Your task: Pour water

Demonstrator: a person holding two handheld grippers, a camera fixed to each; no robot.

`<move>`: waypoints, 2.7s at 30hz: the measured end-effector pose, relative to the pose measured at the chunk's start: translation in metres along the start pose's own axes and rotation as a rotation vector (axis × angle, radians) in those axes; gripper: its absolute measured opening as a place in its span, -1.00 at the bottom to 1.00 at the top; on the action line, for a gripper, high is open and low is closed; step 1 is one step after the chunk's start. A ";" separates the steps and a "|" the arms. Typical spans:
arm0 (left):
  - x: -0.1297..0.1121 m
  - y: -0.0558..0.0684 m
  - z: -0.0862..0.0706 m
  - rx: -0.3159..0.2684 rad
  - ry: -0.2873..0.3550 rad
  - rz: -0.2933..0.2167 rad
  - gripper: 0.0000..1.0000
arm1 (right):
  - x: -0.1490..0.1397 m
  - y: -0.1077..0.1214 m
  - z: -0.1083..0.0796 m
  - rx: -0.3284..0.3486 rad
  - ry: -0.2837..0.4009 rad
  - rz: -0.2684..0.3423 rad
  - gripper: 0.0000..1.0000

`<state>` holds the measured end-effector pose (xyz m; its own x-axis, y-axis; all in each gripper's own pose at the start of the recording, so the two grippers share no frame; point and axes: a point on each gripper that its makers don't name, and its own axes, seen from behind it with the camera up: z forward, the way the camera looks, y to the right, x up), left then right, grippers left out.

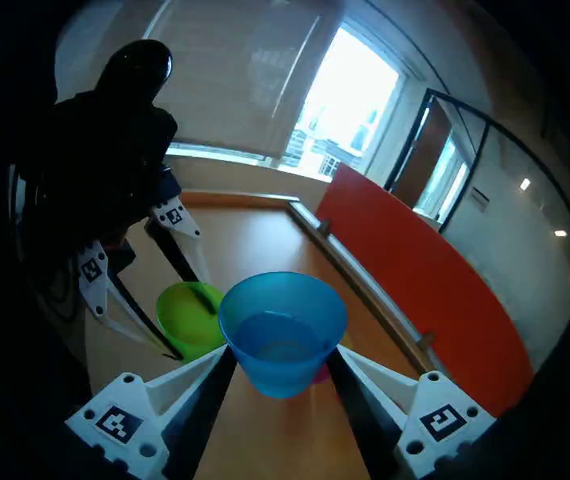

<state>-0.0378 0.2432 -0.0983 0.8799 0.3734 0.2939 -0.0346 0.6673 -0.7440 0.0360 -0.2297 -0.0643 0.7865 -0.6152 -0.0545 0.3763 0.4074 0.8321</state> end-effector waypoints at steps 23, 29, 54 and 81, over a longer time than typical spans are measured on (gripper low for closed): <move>0.004 0.010 -0.002 -0.009 0.015 0.005 0.64 | 0.002 -0.010 0.003 0.023 -0.032 -0.217 0.65; 0.006 0.012 -0.003 -0.009 0.022 0.001 0.63 | 0.004 -0.011 0.003 0.021 -0.036 -0.248 0.65; 0.012 0.015 -0.001 -0.005 0.037 0.008 0.63 | 0.006 -0.001 -0.002 0.001 -0.053 -0.420 0.65; 0.013 0.021 0.000 -0.014 0.037 0.014 0.64 | 0.007 0.009 -0.004 -0.015 -0.068 -0.575 0.65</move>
<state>-0.0272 0.2622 -0.1100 0.8962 0.3585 0.2613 -0.0409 0.6532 -0.7561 0.0470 -0.2272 -0.0596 0.4204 -0.7824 -0.4594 0.7408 0.0037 0.6717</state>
